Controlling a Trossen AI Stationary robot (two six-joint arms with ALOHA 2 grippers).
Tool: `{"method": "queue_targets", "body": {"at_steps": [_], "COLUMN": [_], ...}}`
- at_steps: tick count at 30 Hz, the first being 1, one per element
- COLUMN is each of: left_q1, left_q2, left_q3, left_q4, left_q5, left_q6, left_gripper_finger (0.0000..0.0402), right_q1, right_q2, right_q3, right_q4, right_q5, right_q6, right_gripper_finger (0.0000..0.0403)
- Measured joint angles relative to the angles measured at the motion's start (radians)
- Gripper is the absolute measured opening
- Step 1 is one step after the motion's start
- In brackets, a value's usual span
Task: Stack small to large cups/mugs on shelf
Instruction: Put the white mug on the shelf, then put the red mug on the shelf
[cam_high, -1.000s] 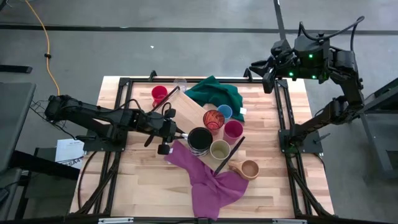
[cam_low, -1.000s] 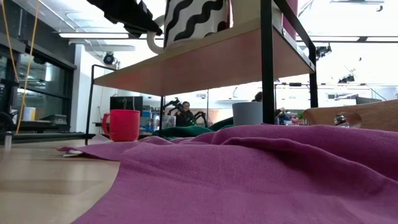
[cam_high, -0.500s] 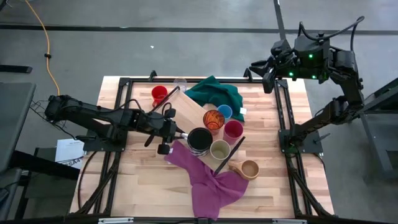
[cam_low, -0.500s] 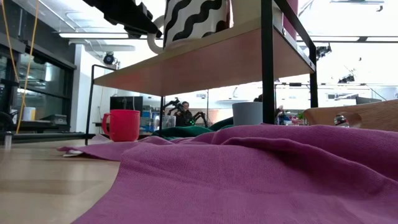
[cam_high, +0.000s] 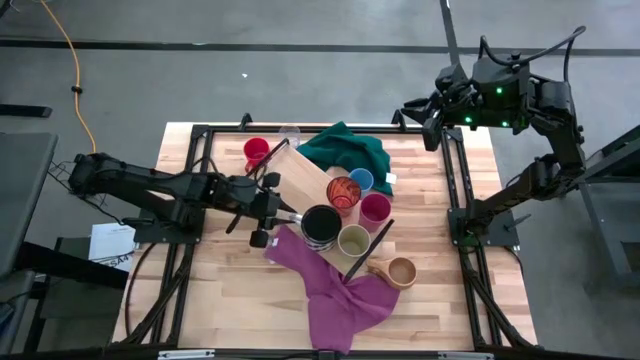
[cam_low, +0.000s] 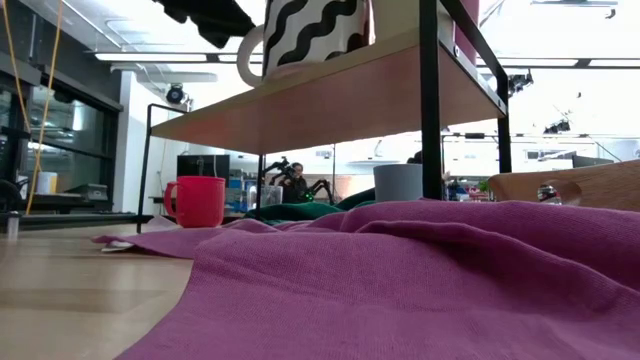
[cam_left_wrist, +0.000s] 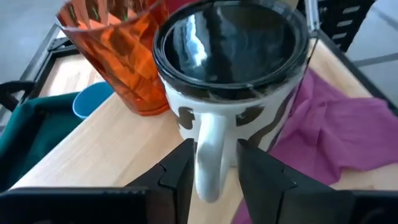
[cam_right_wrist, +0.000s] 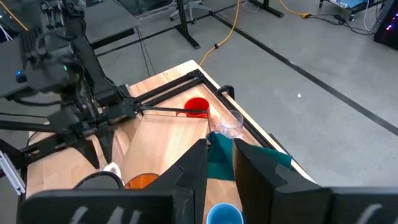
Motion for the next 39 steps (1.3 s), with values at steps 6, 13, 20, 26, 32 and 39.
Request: {"method": "queue_targets", "body": {"at_steps": [6,13,20,26,32,39], "left_q1": [0.000,0.000,0.000,0.000,0.000,0.000], "left_q2": [-0.066,-0.199,-0.296,-0.307,-0.302,-0.290], "left_q3": [0.000,0.000,0.070,0.200,0.383,0.502], "left_q4": [0.007,-0.009,-0.194,-0.284,-0.479,-0.726], "left_q5": [0.036,-0.011,-0.161,-0.260,-0.396,-0.594], "left_q6": [-0.028,-0.071,-0.086,-0.068,-0.031,-0.070], "left_gripper_finger": [0.0108,0.0108,0.0108,0.0108,0.0108,0.0108], "right_q1": [0.000,0.000,0.000,0.000,0.000,-0.015], "right_q2": [0.000,0.000,0.000,0.005,0.045,0.149], "right_q3": [0.000,0.000,0.000,0.000,0.000,0.000], "right_q4": [-0.005,0.004,0.050,0.119,0.150,0.193], "right_q5": [-0.003,-0.002,-0.002,0.000,0.056,0.101], "right_q6": [0.000,-0.007,-0.021,-0.035,-0.049,-0.121], "right_gripper_finger": [0.0069,0.0069,0.0069,0.0069,0.0069,0.0069]}}
